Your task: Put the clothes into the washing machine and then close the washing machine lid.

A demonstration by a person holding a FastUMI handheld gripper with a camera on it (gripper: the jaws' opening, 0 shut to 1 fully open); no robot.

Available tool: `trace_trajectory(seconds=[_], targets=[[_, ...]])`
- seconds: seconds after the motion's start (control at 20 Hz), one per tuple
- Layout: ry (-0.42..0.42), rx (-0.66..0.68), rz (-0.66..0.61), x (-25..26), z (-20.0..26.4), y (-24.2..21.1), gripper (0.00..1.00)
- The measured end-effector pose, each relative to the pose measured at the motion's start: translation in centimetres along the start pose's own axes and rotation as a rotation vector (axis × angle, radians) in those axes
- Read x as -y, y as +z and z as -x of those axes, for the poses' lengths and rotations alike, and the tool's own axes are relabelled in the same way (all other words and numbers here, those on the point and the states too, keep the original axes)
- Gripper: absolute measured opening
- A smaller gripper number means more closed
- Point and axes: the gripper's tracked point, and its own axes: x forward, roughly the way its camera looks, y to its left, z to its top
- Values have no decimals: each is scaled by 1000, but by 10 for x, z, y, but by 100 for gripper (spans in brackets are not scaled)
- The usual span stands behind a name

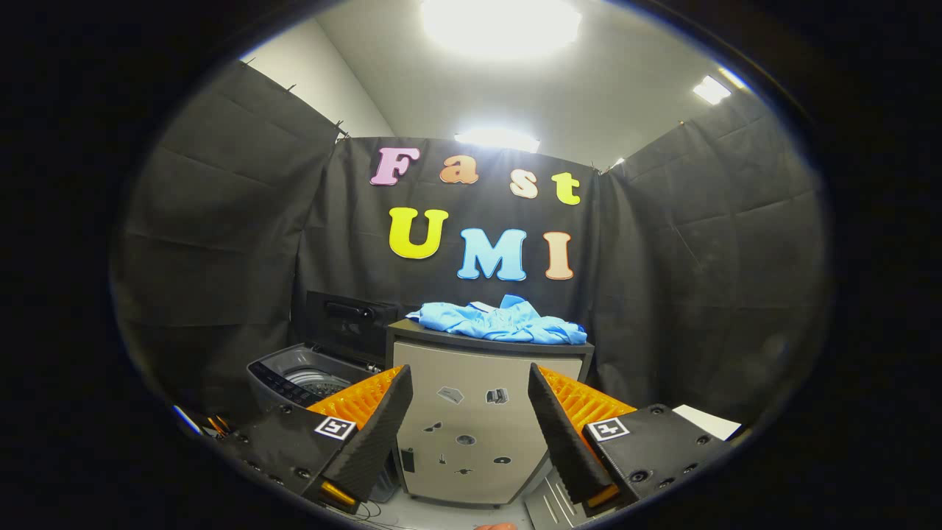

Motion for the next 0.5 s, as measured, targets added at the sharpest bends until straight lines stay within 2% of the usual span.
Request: trace_trajectory(seconds=[0.5], targets=[[-6,-11,-3,1,-6,-3,98]])
